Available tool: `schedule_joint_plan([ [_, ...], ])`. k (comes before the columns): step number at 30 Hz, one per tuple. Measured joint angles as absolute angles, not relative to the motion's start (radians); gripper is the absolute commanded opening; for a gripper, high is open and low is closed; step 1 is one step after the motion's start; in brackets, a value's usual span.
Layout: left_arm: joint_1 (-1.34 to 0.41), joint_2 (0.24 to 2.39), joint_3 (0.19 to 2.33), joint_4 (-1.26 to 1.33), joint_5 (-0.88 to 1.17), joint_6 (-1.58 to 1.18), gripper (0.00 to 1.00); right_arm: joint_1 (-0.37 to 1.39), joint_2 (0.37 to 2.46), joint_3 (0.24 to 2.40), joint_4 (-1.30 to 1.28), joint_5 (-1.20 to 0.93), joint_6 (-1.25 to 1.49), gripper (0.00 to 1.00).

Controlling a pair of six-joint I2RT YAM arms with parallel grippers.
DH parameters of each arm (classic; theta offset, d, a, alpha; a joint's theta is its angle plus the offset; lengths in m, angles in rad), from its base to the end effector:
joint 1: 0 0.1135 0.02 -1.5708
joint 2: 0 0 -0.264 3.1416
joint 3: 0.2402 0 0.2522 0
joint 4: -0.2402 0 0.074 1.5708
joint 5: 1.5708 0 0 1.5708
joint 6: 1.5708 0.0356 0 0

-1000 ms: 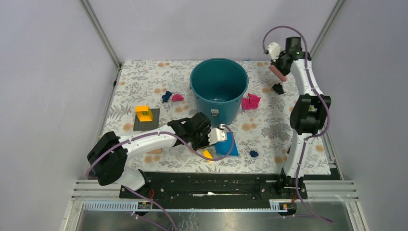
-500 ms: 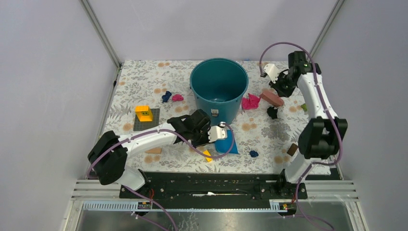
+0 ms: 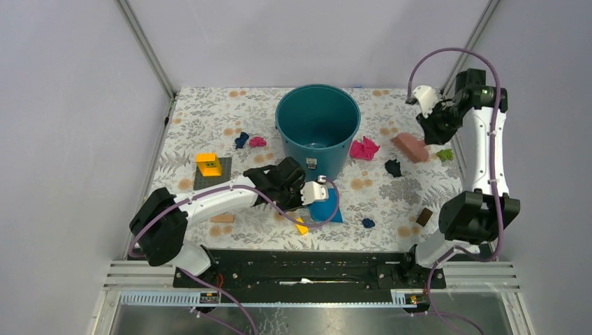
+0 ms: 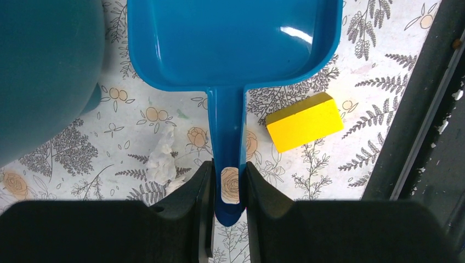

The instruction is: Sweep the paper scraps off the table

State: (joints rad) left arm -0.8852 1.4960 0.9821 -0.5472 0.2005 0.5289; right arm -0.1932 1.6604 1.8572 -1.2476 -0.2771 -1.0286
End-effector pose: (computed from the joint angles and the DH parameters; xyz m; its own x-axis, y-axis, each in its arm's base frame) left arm 0.1821 -0.2338 0.2135 -0.0633 0.8585 -0.5090 0.9869 0.1298 0.0961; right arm 0.3217 -0.0530 0.3892 -0.4834 -0.7449 -0.4598 -0.7031 0.6433 -0.3031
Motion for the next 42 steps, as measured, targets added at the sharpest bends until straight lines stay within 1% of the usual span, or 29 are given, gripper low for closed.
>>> schedule_joint_plan([
  [2,-0.878,1.493,0.981,-0.551,0.2,0.534,0.0,-0.183,1.61,1.793,-1.304,-0.355,-1.059,0.0],
  [4,-0.872,1.493,0.981,-0.551,0.2,0.538,0.0,-0.131,1.542,1.691,-1.352,-0.416,-1.073,0.0],
  [8,-0.855,1.493,0.979,-0.551,0.2,0.544,0.0,0.08,1.422,1.5,-1.425,-0.505,-1.089,0.0],
  [10,-0.848,1.493,0.979,-0.551,0.2,0.547,0.0,0.141,1.387,1.462,-1.451,-0.538,-1.092,0.0],
  [13,-0.84,1.493,0.967,-0.548,0.2,0.554,0.0,0.178,1.343,1.446,-1.466,-0.567,-1.087,0.0],
  [19,-0.831,1.493,0.944,-0.551,0.197,0.561,0.0,0.266,1.298,1.362,-1.471,-0.562,-1.053,0.0],
  [24,-0.825,1.492,0.943,-0.551,0.197,0.56,0.0,0.29,1.396,1.34,-1.475,-0.488,-1.008,0.0],
  [28,-0.821,1.492,0.943,-0.551,0.197,0.56,0.0,0.29,1.485,1.34,-1.439,-0.34,-0.987,0.0],
  [32,-0.82,1.492,0.943,-0.546,0.193,0.565,0.0,0.289,1.515,1.351,-1.37,-0.218,-0.951,0.0],
  [39,-0.82,1.492,0.943,-0.543,0.184,0.584,0.0,0.241,1.61,1.523,-1.275,-0.095,-0.891,0.0],
  [42,-0.82,1.492,0.943,-0.543,0.181,0.584,0.0,0.205,1.627,1.568,-1.269,-0.085,-0.877,0.0],
])
